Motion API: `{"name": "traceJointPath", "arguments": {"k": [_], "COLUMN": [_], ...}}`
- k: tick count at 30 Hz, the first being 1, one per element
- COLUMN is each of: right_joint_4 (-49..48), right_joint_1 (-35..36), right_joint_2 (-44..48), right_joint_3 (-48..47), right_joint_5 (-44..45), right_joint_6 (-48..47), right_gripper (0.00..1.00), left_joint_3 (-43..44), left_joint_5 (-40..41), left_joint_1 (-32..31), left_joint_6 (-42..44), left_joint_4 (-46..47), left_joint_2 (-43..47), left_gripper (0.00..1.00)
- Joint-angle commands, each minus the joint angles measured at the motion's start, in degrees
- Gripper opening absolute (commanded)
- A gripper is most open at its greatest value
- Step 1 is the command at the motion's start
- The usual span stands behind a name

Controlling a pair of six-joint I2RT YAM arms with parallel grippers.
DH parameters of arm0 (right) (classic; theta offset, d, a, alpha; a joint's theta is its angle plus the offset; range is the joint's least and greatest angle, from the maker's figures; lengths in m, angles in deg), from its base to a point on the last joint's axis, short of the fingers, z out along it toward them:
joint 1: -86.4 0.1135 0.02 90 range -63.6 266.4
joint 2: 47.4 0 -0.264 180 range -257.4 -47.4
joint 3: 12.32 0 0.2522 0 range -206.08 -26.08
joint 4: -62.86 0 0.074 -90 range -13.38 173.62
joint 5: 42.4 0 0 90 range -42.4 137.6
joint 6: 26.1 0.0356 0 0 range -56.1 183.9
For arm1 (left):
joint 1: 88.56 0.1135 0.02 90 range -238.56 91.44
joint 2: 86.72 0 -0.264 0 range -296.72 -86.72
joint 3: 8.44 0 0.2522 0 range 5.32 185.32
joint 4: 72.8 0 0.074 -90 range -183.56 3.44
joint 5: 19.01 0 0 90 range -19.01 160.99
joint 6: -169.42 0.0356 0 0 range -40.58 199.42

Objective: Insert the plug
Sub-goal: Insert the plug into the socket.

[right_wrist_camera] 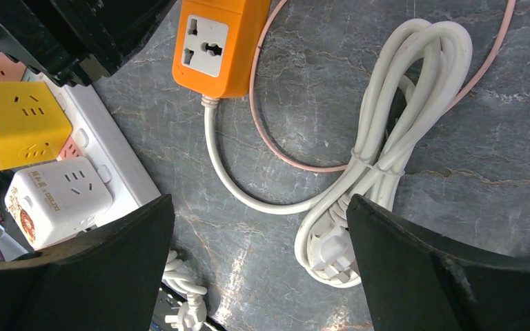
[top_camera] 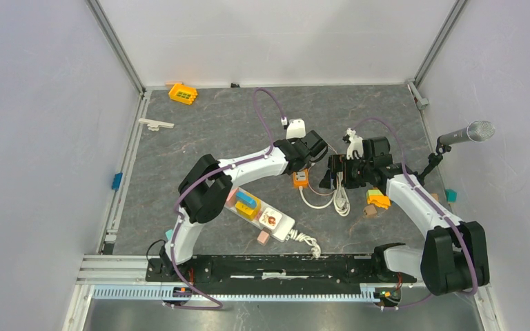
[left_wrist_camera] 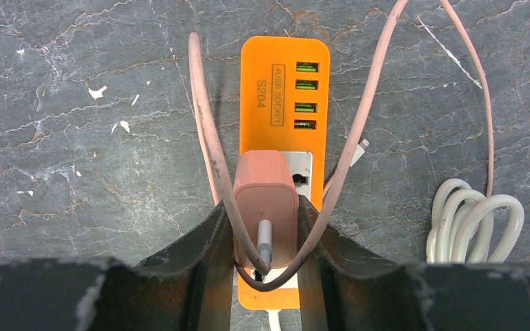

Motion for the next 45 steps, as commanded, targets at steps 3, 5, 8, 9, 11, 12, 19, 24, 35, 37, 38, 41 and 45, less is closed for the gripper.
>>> {"name": "traceJointPath", "arguments": {"k": [3,5,8,9,11,12,19,24,35,37,38,41,45], "right_joint_4": [-2.24,-2.42,-2.61,-2.68,-2.55,-2.61,-2.09,-1.72,-1.91,-1.99,-1.95,-1.56,0.63], "right_joint_1": [-0.27,-0.21,-0.2,-0.27,-0.2,-0.25,-0.2,-0.21,-0.29,-0.3,-0.29,-0.34,-0.56], "right_joint_2": [1.78,1.77,1.98,1.91,1.9,1.89,1.47,1.17,0.17,-0.1,-0.17,-0.3,-0.24], "right_joint_3": [-1.15,-1.37,-1.28,-1.28,-1.22,-1.2,-1.87,-2.78,-3.91,-4.24,-4.43,-5.37,-8.32], "right_joint_5": [0.57,0.78,0.88,0.93,0.94,1.0,1.06,1.51,1.53,1.57,1.57,1.65,2.1], "right_joint_6": [1.36,1.5,1.89,1.87,1.93,1.88,1.41,1.0,1.06,1.14,1.14,1.28,0.72], "right_gripper": [0.98,0.98,0.98,0.98,0.98,0.98,0.98,0.98,0.98,0.98,0.98,0.98,0.98], "left_joint_3": [-8.05,-7.97,-7.42,-7.19,-6.33,-5.41,-1.63,-1.36,-1.46,-1.08,-0.95,-0.37,1.02], "left_joint_5": [-16.94,-16.73,-17.6,-18.16,-18.97,-19.07,-19.62,-19.67,-16.14,-14.98,-14.36,-12.4,-10.34], "left_joint_1": [-3.21,-3.25,-3.28,-3.29,-3.31,-3.31,-3.49,-3.46,-3.41,-3.29,-3.31,-3.22,-3.18], "left_joint_6": [-2.41,-1.96,-1.27,-0.92,-0.4,-0.12,0.21,0.18,2.28,2.73,3.05,3.12,3.31], "left_joint_4": [-11.05,-11.06,-11.23,-11.24,-11.45,-12.54,-16.7,-16.64,-15.5,-15.46,-15.46,-15.46,-14.91], "left_joint_2": [-11.25,-11.16,-12.21,-12.68,-13.64,-14.42,-17.53,-17.66,-13.69,-11.98,-11.18,-8.46,-4.92], "left_gripper": [0.15,0.15,0.15,0.15,0.12,0.1,0.02,0.05,0.32,0.43,0.47,0.58,0.75]}}
